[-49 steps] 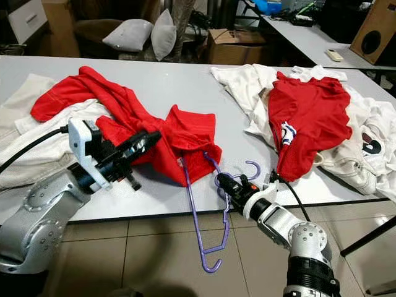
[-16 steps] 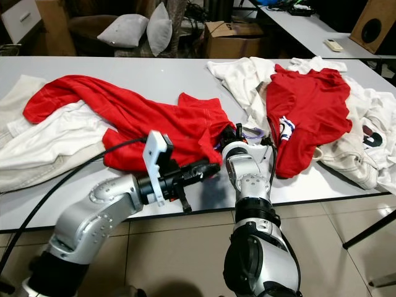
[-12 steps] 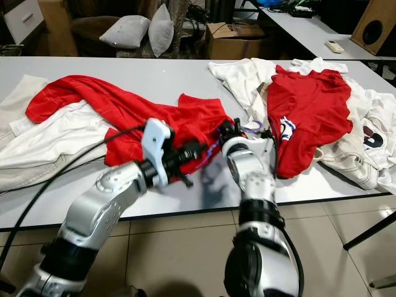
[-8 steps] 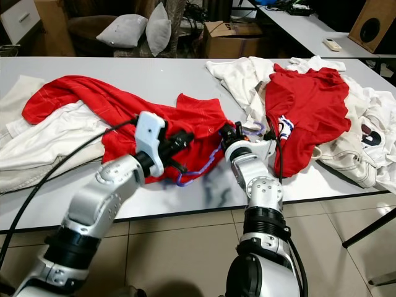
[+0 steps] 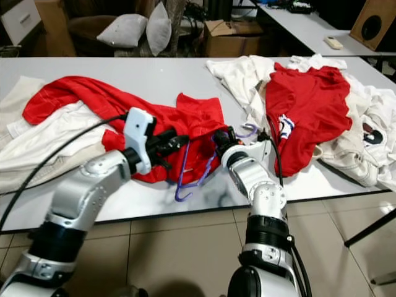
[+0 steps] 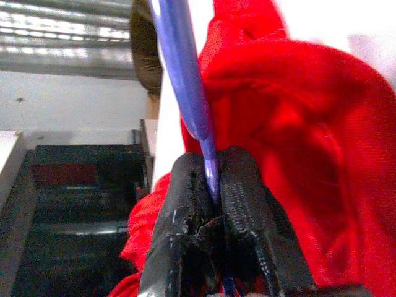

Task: Hang hanger

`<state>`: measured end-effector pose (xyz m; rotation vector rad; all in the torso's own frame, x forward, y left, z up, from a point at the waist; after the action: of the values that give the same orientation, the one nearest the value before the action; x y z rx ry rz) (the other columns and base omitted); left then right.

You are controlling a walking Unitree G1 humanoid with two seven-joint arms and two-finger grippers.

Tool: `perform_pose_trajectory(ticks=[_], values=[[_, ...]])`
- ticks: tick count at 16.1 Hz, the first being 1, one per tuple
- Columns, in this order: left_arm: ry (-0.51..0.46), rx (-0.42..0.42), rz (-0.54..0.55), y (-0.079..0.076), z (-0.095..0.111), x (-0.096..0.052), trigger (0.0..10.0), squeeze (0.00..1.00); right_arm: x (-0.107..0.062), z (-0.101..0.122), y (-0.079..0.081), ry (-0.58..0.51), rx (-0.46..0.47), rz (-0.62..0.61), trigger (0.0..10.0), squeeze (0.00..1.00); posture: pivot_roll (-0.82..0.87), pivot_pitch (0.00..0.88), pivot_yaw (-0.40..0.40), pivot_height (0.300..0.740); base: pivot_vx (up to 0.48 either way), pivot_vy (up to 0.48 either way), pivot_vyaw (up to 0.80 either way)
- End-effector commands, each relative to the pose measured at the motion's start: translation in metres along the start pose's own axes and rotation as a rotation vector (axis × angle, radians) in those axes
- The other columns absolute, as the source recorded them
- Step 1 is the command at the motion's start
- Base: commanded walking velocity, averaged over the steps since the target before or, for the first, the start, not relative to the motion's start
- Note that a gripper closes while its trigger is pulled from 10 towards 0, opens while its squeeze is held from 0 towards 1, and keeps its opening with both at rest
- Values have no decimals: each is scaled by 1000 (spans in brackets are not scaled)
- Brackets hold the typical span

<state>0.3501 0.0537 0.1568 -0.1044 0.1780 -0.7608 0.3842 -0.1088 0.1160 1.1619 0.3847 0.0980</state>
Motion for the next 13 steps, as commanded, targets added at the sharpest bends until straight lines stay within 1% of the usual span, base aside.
perform_pose_trajectory(ticks=[1, 3, 4, 5, 6, 7, 8, 9, 10, 11, 12, 13], values=[[2, 13, -7, 1, 2, -2, 10000, 0, -3, -3, 2, 14, -2, 2, 10000, 0, 7, 0, -13, 740, 0, 0, 0], [5, -52, -40, -1, 0, -11, 10000, 0, -9, -4, 2, 28, -14, -1, 10000, 0, 0, 0, -12, 740, 0, 0, 0], [33, -58, -84, -7, -5, -18, 10000, 0, -13, -2, 0, 29, -56, -7, 10000, 0, -5, 0, -11, 740, 0, 0, 0], [48, -54, -104, -9, -8, -21, 10000, 0, -14, -1, -1, 30, -77, -11, 10000, 0, -5, 0, -11, 740, 0, 0, 0], [84, -40, -132, -13, -16, -28, 10000, 0, -19, 2, -3, 30, -112, -20, 10000, 0, -11, 0, -11, 740, 0, 0, 0], [101, -36, -136, -14, -20, -32, 10000, 0, -23, 4, -5, 31, -138, -31, 10000, 0, -15, 0, -12, 740, 0, 0, 0], [97, -29, -132, -13, -19, -35, 10000, 0, -28, 8, -8, 35, -193, -47, 10000, 0, -19, 0, -11, 740, 0, 0, 0], [77, -11, -89, -8, -16, -37, 10000, 0, -33, 11, -12, 43, -247, -69, 10000, 0, -23, 0, -13, 740, 0, 0, 0], [73, 2, -51, -3, -16, -37, 10000, 0, -37, 13, -14, 42, -281, -83, 10000, 0, -27, 0, -13, 740, 0, 0, 0], [73, 11, -16, 2, -17, -38, 10000, 0, -39, 14, -15, 45, -296, -96, 10000, 0, -28, 0, -13, 740, 0, 0, 0], [67, 21, 52, 11, -19, -42, 10000, 0, -43, 16, -20, 57, -344, -126, 10000, 0, -33, 0, -12, 740, 0, 0, 0], [62, 26, 69, 12, -21, -47, 10000, 0, -45, 17, -23, 69, -420, -150, 10000, 0, -36, 0, -13, 740, 0, 0, 0]])
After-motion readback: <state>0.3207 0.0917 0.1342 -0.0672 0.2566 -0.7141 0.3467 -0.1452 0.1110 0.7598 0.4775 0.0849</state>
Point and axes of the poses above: a point about 5 cm out from each wrist's last joint towards the gripper, its own x axis pointing out of the wrist towards the gripper, its own z axis along the axis of the wrist's last joint, y = z × x, the point moved 5 cm from there along x, pointing out of the wrist towards the gripper, and after that the axes turned 4 degrees about -x, right-handed, at the moved point
